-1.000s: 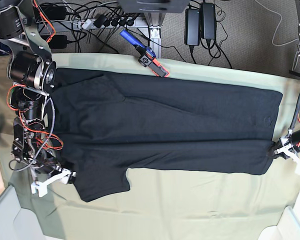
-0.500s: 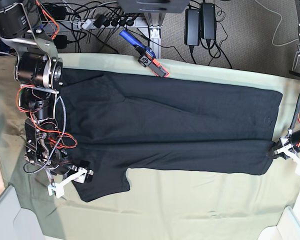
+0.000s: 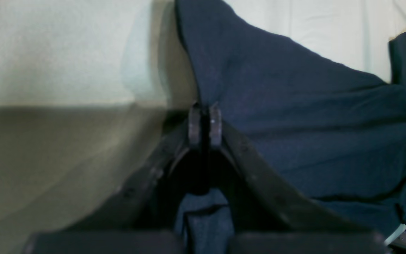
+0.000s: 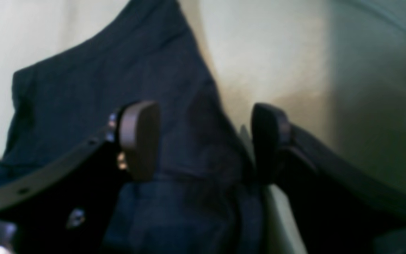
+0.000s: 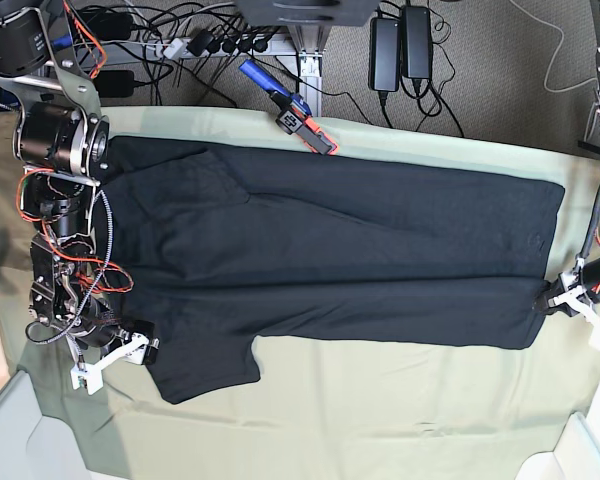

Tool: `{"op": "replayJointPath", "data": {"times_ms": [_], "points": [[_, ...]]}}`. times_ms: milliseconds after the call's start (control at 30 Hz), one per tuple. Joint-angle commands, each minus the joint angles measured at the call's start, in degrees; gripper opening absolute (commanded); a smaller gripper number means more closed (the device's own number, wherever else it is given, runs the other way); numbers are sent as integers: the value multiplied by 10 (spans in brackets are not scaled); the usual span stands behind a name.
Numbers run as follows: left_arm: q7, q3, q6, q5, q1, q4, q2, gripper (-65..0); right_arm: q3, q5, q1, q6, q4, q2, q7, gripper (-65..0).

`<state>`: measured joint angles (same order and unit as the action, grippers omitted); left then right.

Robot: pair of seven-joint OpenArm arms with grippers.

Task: Fold the T-shirt properly
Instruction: 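Grasp the black shirt's sleeve edge with the right gripper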

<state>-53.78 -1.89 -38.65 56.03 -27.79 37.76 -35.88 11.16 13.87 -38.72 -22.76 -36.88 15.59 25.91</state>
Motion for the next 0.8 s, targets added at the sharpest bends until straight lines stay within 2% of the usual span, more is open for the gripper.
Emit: {"op": "replayJointPath", "data": {"times_ms": [0, 300, 767], "points": [[7, -3, -13, 10, -16, 10, -13, -650, 6, -1, -17, -29, -9, 10, -16, -241], [8, -3, -13, 12, -16, 10, -13, -650, 29, -5, 11, -28, -9, 13, -24, -241], [8, -3, -13, 17, -16, 10, -13, -650, 28, 7, 19, -30, -19, -22, -30, -241]]}}
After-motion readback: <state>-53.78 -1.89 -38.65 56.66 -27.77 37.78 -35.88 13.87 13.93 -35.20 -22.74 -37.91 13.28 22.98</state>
